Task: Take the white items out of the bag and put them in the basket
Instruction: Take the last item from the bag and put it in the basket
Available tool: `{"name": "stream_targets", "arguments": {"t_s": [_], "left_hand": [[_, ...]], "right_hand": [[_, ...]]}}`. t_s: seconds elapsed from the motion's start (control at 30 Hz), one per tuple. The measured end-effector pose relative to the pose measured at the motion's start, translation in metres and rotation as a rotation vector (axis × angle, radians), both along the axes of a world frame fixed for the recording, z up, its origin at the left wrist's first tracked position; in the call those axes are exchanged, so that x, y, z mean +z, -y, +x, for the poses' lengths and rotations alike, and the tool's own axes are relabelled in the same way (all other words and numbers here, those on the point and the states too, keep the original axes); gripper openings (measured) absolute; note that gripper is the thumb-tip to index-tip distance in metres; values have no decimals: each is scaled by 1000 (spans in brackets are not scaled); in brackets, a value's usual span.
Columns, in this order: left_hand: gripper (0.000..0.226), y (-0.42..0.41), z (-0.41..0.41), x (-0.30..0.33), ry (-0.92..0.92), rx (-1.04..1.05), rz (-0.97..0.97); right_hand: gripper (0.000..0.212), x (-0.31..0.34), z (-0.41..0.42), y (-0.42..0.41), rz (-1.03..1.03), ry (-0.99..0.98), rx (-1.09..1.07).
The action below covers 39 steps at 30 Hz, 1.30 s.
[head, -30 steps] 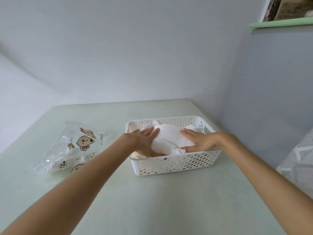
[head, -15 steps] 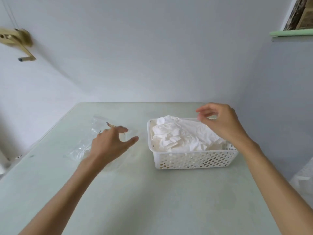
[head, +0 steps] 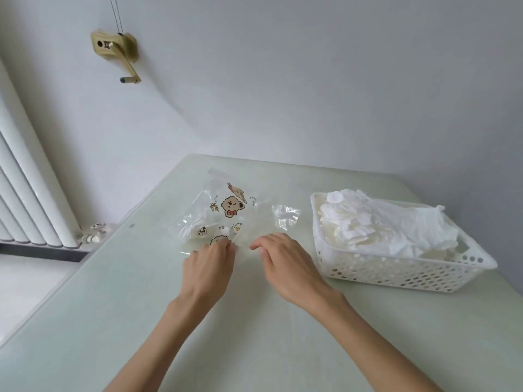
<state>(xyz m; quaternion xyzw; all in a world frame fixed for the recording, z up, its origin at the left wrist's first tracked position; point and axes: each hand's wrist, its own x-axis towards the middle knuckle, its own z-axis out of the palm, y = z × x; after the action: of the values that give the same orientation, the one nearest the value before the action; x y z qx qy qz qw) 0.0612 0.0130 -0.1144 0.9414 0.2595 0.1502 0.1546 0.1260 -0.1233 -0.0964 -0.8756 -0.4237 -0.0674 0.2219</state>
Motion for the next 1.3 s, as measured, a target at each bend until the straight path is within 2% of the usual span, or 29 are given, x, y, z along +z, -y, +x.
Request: {"name": "stream_targets", "arguments": {"t_s": [0.1,0.17,0.27,0.37,0.43,0.53,0.63,0.7,0.83,1.0,1.13,1.2,1.3], "left_hand": [[31,-5,1,-6,39,-32,15],[31,-8,2,-11,100,-41,-22],[27,-13,-1,-15,277,-34,-209],[30,-20,-1,-11,440,40,-438],[30,-27,2,-9,508,41,-391],[29,-40,15,-7,374,-72,-191],[26,-56,30,-2,109,-182,-283],[27,-60,38,1,10,-222,-350],[32,-55,42,2,73,-96,-260],[32,-51,34,-9,315,88,-234],[30,-42,30,-17,384,105,-223],[30,-41,30,-20,398,95,-215],[30,-43,33,-19,400,95,-203]], "right_hand": [[27,1,4,-7,123,75,-49],[26,-1,8,-8,117,55,-54],[32,-11,10,-8,-35,-34,-77],[35,-16,4,-9,22,-70,-100],[36,-15,-1,-12,91,-73,-129],[40,-12,-2,-15,114,-3,-202],[42,-18,0,-15,119,113,-188],[38,-24,3,-14,176,222,-138],[31,-27,11,-16,230,361,-76],[34,-16,13,-22,336,388,-153],[9,-16,26,-27,348,350,-219],[11,-15,34,-35,251,346,-292],[11,-13,45,-56,-35,320,-312]]}}
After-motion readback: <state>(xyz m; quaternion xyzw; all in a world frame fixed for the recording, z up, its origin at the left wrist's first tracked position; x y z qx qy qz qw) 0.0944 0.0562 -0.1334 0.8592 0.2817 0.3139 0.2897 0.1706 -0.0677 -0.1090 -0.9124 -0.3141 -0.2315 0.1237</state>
